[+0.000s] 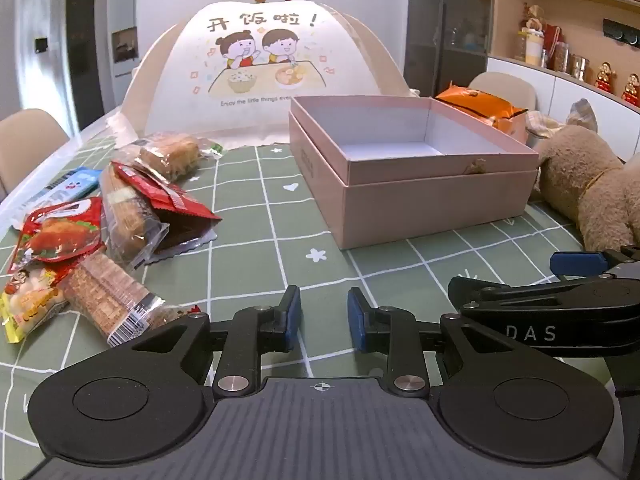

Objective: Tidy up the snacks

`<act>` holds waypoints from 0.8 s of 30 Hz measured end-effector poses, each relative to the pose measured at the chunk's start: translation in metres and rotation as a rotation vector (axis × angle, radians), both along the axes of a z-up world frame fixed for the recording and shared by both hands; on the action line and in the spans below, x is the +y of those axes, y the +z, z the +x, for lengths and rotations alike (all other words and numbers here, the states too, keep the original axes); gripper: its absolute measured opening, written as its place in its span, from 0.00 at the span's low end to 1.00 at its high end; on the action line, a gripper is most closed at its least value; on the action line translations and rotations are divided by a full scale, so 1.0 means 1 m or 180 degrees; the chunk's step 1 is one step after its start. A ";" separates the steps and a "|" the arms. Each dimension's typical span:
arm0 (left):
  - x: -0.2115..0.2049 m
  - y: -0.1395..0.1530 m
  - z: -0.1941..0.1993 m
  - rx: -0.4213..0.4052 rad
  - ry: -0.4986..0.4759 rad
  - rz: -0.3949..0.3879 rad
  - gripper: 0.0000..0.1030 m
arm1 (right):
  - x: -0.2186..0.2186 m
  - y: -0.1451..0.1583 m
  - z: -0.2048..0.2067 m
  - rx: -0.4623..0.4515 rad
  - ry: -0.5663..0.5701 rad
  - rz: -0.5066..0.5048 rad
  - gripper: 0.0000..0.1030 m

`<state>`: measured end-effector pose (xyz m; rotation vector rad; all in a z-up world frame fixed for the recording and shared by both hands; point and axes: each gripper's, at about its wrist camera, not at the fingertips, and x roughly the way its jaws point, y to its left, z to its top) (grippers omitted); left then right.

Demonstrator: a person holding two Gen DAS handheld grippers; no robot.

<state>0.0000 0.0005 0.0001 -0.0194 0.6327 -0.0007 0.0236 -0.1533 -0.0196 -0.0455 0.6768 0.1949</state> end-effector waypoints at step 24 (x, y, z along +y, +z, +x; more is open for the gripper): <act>-0.001 0.000 0.000 0.0000 -0.0001 0.0025 0.30 | 0.000 0.000 0.000 -0.0004 0.0000 -0.0003 1.00</act>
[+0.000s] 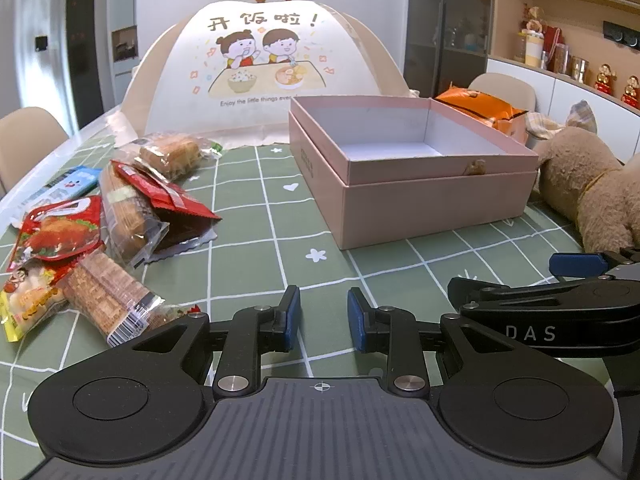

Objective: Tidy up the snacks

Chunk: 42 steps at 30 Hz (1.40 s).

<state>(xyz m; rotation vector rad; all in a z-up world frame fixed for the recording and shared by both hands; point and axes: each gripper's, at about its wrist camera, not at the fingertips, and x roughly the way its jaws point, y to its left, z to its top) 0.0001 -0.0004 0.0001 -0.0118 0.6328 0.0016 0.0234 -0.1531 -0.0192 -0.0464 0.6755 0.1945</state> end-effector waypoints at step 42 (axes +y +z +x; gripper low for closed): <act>0.000 0.000 -0.001 0.0000 0.0001 -0.0020 0.30 | 0.000 0.000 0.000 -0.0006 0.0000 0.0000 1.00</act>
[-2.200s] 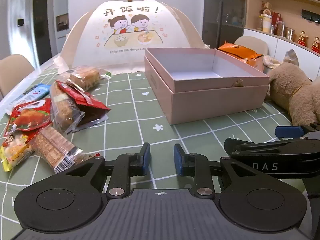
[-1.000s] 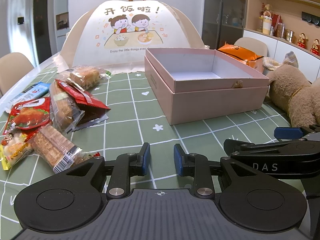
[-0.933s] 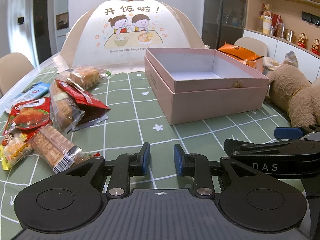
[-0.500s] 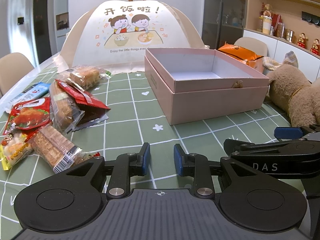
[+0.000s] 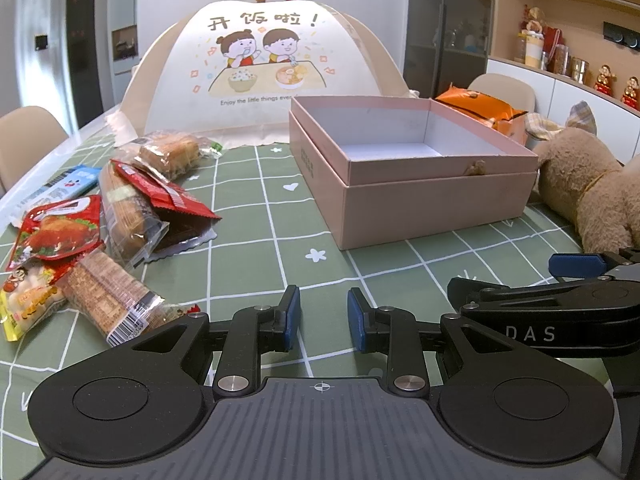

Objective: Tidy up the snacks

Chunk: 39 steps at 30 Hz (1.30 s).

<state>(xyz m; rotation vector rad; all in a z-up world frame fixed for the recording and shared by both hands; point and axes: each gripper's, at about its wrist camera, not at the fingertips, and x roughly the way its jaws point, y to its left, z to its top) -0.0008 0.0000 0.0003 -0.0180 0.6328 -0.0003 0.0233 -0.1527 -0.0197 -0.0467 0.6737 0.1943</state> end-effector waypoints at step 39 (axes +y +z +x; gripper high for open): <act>0.016 0.005 -0.001 0.0081 -0.0091 -0.0287 0.30 | 0.008 0.009 0.013 0.0959 0.0224 -0.0227 1.00</act>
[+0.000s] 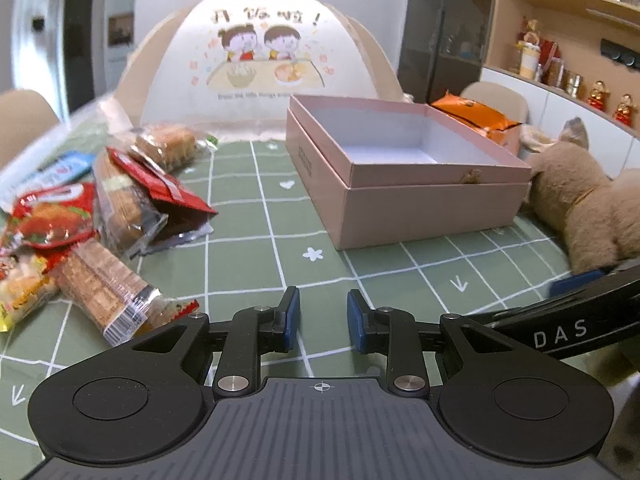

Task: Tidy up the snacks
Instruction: 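Move both tools toward the snack pile beside the pink box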

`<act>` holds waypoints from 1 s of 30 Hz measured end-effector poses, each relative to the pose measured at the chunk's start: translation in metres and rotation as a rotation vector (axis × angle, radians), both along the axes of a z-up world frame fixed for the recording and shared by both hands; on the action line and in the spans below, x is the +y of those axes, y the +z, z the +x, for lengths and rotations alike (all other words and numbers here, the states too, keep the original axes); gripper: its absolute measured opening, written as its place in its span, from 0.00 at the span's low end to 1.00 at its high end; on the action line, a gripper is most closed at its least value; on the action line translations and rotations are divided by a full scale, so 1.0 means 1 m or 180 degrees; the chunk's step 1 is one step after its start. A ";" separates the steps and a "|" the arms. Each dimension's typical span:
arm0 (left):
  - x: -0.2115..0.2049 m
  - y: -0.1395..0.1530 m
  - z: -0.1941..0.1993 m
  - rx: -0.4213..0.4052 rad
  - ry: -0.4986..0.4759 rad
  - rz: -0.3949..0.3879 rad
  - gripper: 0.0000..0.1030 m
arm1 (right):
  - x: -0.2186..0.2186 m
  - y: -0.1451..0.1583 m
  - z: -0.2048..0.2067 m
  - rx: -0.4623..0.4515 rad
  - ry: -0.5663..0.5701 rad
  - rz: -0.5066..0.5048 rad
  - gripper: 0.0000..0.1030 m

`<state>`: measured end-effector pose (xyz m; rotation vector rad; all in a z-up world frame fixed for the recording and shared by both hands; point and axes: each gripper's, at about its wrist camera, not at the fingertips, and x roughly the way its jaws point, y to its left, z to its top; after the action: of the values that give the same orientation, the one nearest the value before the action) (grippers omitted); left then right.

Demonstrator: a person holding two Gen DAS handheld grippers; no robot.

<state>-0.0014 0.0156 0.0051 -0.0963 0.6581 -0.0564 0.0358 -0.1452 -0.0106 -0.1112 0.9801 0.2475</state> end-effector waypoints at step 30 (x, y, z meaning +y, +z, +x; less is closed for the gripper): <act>0.212 0.037 0.003 0.0676 0.1324 -0.0493 0.30 | 0.153 0.040 -0.008 0.0376 0.1656 0.0611 0.27</act>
<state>0.0017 0.2280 0.0419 -0.3907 0.8338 0.3077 0.0276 0.0079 0.0293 -0.1765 1.0274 0.8312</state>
